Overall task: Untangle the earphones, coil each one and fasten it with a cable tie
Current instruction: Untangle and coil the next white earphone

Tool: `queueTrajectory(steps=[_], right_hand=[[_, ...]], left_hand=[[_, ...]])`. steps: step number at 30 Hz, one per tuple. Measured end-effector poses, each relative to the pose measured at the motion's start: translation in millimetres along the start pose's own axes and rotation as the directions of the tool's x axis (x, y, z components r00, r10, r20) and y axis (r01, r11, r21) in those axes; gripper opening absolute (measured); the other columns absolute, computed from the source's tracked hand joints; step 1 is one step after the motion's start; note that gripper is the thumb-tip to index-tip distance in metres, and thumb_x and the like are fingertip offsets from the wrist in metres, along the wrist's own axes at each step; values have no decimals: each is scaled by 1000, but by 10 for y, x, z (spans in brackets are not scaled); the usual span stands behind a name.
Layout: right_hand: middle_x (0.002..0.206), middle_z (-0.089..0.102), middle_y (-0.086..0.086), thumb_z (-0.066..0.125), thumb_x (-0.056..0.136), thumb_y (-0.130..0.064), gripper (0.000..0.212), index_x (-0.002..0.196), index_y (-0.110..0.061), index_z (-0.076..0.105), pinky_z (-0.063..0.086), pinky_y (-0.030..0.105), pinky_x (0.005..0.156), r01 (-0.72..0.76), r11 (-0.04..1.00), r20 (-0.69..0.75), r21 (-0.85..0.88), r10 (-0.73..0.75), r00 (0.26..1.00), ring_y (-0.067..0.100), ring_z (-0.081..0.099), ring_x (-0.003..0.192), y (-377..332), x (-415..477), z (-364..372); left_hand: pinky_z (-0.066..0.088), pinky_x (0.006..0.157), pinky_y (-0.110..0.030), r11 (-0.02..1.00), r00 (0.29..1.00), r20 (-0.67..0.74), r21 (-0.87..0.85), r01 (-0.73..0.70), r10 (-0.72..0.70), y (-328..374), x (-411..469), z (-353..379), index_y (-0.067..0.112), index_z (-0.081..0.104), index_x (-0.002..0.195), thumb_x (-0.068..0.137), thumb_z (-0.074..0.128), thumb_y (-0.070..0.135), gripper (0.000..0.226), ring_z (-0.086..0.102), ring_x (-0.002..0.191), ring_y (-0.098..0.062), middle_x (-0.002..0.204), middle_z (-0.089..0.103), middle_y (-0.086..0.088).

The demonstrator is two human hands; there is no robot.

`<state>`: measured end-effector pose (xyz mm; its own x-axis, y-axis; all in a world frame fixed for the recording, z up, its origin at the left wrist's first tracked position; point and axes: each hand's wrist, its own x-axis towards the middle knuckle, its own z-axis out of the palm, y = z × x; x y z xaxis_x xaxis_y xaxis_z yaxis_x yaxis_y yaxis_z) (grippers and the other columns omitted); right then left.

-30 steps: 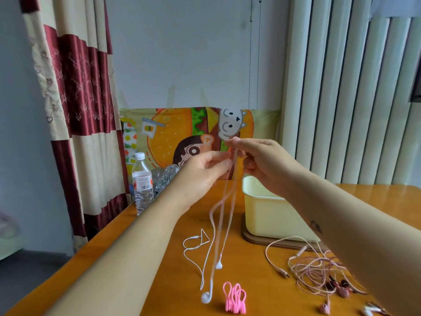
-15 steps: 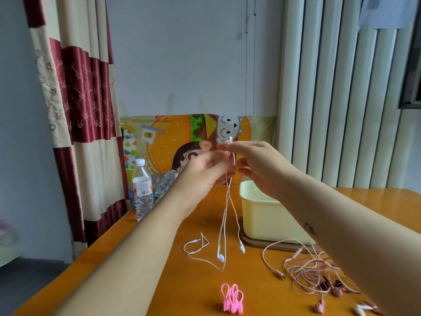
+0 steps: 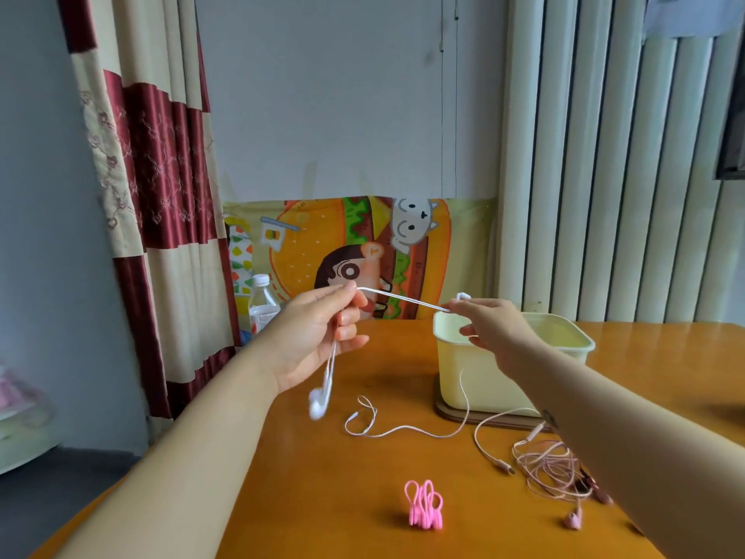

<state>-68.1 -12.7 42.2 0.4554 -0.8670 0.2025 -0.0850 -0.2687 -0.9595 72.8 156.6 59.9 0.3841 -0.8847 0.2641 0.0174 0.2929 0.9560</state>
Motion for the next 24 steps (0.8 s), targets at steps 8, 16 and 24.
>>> queueTrajectory(steps=[8,16,24], right_hand=[[80,61,-1,57,93,-30,28,100,-8,72,34,18,55,-71,943,191,-326,139,972,7,44,61,408,-46,148],[64,60,4,49,93,-47,47,71,-9,68,38,26,56,222,742,241,-633,-84,967,15,50,58,442,-90,237],[107,66,-5,47,85,-55,51,115,-16,60,41,34,98,192,974,522,122,-227,822,10,58,107,268,-3,253]], left_hand=[[55,65,-26,995,997,74,-88,37,-31,-27,1,61,11,58,86,99,41,21,24,45,49,-6,56,43,6],[53,75,-35,984,986,135,-134,114,-96,-234,102,224,12,59,90,100,39,18,24,59,58,-9,63,56,4],[55,66,-29,964,966,187,-163,210,-179,-588,275,233,14,59,91,100,40,21,22,55,54,-8,62,51,4]])
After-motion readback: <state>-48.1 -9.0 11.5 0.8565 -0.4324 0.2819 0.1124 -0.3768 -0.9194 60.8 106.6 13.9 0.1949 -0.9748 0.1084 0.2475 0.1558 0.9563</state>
